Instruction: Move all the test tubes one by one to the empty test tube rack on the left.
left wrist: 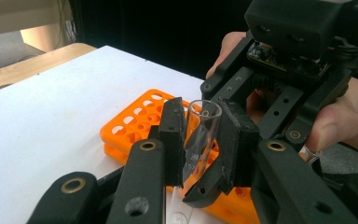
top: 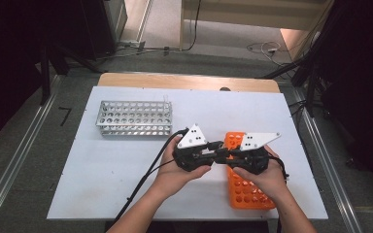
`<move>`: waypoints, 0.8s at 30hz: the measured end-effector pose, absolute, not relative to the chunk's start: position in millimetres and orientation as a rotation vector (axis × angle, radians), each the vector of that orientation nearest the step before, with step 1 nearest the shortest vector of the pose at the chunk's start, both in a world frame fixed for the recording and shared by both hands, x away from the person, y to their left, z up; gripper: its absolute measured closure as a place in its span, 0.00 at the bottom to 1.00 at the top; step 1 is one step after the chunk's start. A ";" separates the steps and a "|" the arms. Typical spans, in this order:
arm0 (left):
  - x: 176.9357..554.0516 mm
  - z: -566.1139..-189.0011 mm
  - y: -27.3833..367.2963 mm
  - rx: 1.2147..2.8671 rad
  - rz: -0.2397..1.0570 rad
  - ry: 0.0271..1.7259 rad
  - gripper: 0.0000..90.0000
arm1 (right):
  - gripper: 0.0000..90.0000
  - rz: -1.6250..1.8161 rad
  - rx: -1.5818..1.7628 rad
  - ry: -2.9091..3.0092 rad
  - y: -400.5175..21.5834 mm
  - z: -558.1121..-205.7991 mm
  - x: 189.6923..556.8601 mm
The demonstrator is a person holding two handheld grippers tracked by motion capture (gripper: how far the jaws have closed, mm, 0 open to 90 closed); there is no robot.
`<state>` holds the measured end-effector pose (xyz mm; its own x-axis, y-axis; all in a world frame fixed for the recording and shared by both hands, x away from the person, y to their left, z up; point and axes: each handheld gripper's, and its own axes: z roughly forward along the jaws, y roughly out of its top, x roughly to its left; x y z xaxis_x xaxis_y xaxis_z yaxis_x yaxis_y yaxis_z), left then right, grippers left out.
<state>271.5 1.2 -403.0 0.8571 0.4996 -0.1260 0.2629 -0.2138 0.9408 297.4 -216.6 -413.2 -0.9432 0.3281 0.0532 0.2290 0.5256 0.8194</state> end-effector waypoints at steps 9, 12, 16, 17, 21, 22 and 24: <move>270.8 -401.7 2.5 1.804 0.270 0.570 0.83 | 0.82 1.431 0.485 2.651 -218.3 -413.3 298.6; 271.0 -401.0 3.5 1.798 0.274 0.573 0.83 | 0.80 1.445 0.487 2.649 -219.2 -413.2 298.7; 273.0 -400.5 7.0 1.791 0.281 0.589 0.83 | 0.65 1.465 0.498 2.632 -221.1 -411.6 298.5; 273.4 -400.0 8.1 1.793 0.286 0.590 0.83 | 0.63 1.465 0.506 2.629 -221.7 -411.1 298.7; 274.1 -398.2 12.6 1.785 0.294 0.602 0.83 | 0.49 1.469 0.532 2.598 -225.0 -409.2 299.2; 274.6 -397.8 14.0 1.785 0.296 0.603 0.83 | 0.46 1.475 0.543 2.595 -226.0 -408.6 299.1; 275.2 -397.3 16.4 1.783 0.303 0.608 0.83 | 0.37 1.480 0.564 2.577 -227.9 -407.4 299.3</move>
<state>275.2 16.4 -397.3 0.8314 0.5460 -0.1035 0.2468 -0.1959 0.9491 299.3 -227.9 -407.4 -0.9238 0.3738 0.0827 0.2598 0.4534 0.8526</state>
